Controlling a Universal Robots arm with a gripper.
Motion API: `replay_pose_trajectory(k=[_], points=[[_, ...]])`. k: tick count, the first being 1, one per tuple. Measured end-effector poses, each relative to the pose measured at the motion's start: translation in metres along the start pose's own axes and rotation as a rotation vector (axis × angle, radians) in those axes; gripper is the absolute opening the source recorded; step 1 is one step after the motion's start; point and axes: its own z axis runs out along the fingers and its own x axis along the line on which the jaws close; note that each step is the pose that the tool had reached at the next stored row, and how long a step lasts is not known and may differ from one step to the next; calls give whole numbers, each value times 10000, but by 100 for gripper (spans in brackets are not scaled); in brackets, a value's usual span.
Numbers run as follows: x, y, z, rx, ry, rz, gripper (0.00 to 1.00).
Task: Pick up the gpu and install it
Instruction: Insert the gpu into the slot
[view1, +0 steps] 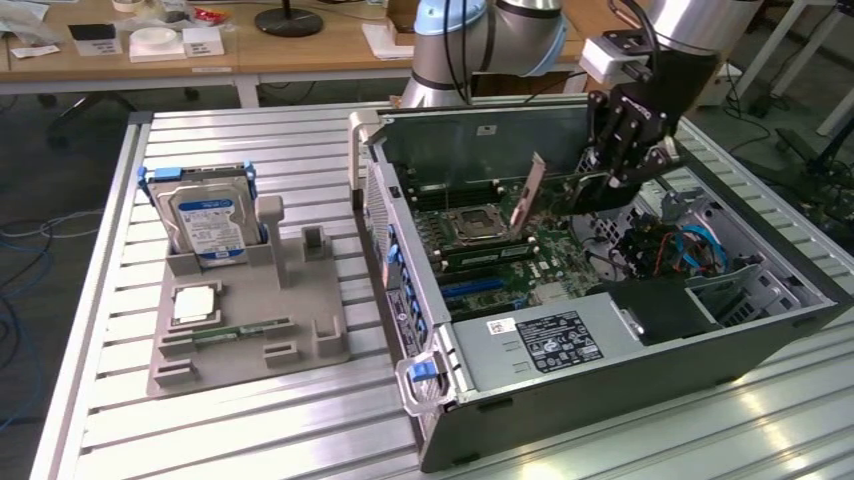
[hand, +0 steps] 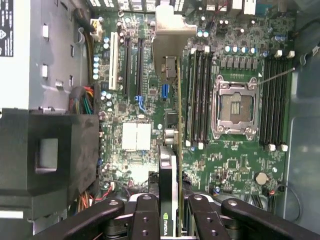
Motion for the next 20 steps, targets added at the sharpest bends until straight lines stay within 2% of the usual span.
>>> replay_pose_trajectory(k=[7,10,12,13,15,17,20], points=[[-3,103,14,-1,-1,19,27],[-5,114,14,2,-57,52,27],[-5,119,16,3,-67,66,27],[-4,126,15,3,-89,77,27],[-4,130,15,6,-176,99,27],[-4,134,15,6,-203,121,27],[0,139,15,10,-348,154,27]])
